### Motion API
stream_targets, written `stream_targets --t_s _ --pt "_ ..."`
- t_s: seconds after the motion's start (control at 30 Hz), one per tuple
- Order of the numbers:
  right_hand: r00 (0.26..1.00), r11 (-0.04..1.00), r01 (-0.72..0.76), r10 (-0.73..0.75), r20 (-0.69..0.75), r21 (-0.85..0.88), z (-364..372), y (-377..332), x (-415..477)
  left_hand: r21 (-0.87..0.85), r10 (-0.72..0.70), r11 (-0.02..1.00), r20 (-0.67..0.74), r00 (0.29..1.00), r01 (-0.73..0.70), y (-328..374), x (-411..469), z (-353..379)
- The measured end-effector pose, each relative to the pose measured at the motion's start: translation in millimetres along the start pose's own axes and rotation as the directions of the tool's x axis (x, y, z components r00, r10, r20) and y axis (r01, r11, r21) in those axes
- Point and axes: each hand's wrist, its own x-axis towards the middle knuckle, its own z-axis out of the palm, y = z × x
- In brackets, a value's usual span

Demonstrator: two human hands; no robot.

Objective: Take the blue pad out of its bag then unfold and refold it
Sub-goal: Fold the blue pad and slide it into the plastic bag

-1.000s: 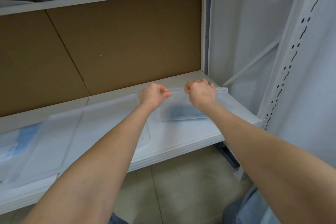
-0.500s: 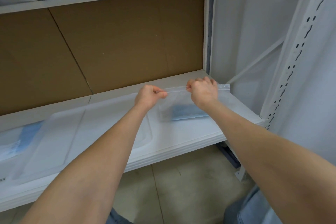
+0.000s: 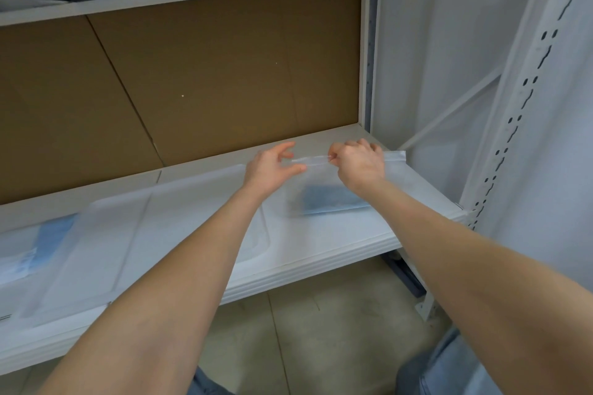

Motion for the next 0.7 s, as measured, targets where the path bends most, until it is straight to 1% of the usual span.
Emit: stream_targets --t_s 0.07,0.1,0.17,0.2,0.27,0.3,0.33,0.37,0.43,0.47,0.53,0.6,0.67,0.7 --pt "0.999 0.999 0.044 -0.044 0.002 0.018 2 -6 1 0.205 0.062 0.977 0.007 0.998 -0.062 17 -2 4" --pt "0.998 0.998 0.057 -0.057 -0.004 0.028 2 -8 1 0.261 0.065 0.963 0.008 0.998 -0.065 24 -2 6" --pt "0.999 0.999 0.039 -0.038 -0.016 0.032 1 -7 0 0.271 0.020 0.963 -0.027 0.999 -0.012 28 -2 9" --pt "1.000 1.000 0.001 0.000 -0.017 0.026 -1 -3 0 0.261 -0.017 0.965 -0.044 0.999 0.028 25 0 9" --pt "0.993 0.992 -0.117 0.119 -0.027 0.056 -5 12 -2 0.269 -0.072 0.959 -0.060 0.996 0.086 15 2 7" --pt "0.980 0.976 -0.188 0.193 -0.038 0.111 -6 20 -2 0.273 -0.094 0.956 -0.067 0.993 0.109 11 4 6" --pt "0.961 0.942 -0.261 0.274 -0.035 0.213 -7 27 -2 0.272 -0.108 0.954 -0.076 0.991 0.125 8 5 5" --pt "0.936 0.872 -0.328 0.353 -0.004 0.363 -7 31 -3 0.273 -0.113 0.953 -0.081 0.990 0.131 7 6 5" --pt "0.884 0.636 -0.407 0.454 0.109 0.656 -5 35 -2 0.277 -0.121 0.951 -0.086 0.989 0.140 7 7 7" --pt "0.866 0.536 -0.423 0.478 0.150 0.731 -4 36 -2 0.276 -0.127 0.950 -0.089 0.988 0.147 8 7 8" --pt "0.841 0.419 -0.443 0.500 0.207 0.792 -1 37 0 0.282 -0.141 0.945 -0.100 0.985 0.164 11 8 10" --pt "0.821 0.340 -0.467 0.509 0.258 0.817 2 38 0 0.295 -0.158 0.938 -0.107 0.982 0.184 12 8 11" --pt "0.818 0.295 -0.464 0.505 0.276 0.835 5 39 2 0.320 -0.161 0.928 -0.114 0.980 0.190 14 7 11" --pt "0.822 0.296 -0.457 0.500 0.272 0.839 6 40 2 0.337 -0.151 0.924 -0.115 0.982 0.182 16 7 12"
